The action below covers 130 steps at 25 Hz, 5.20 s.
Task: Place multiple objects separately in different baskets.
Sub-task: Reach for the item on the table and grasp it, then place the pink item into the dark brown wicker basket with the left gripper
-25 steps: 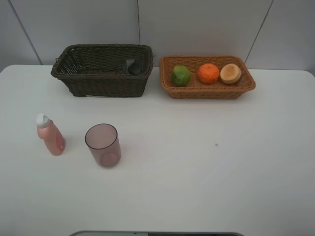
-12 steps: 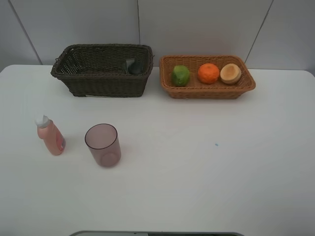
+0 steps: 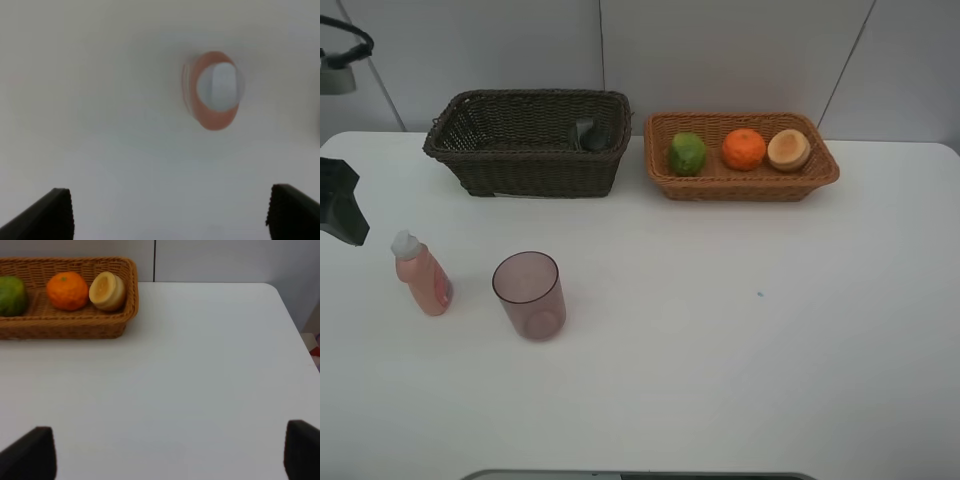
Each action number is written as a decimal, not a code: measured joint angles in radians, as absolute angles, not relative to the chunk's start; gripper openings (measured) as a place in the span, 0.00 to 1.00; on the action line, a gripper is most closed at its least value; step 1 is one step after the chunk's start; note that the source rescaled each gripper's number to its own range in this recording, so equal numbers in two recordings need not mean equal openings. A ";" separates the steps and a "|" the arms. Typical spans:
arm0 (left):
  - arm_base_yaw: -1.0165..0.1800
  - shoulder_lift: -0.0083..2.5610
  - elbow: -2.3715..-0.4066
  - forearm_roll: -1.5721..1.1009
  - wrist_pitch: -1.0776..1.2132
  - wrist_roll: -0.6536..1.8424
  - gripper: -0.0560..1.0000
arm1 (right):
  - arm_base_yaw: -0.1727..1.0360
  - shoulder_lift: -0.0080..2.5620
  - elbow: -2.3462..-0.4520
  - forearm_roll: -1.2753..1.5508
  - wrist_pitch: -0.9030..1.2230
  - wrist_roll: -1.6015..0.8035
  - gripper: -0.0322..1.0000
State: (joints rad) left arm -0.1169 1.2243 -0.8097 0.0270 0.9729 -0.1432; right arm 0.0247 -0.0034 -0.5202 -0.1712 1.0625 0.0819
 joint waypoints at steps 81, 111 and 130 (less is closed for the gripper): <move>-0.238 1.746 -0.813 0.035 0.553 -0.276 0.42 | 0.025 -0.003 -0.520 -0.171 1.062 0.082 0.92; -0.238 1.886 -1.477 0.194 0.567 -0.326 0.42 | 0.025 -0.003 -0.520 -0.171 1.062 0.082 0.92; -0.217 2.153 -1.520 0.200 0.335 -0.327 0.42 | 0.025 -0.003 -0.520 -0.171 1.062 0.082 0.92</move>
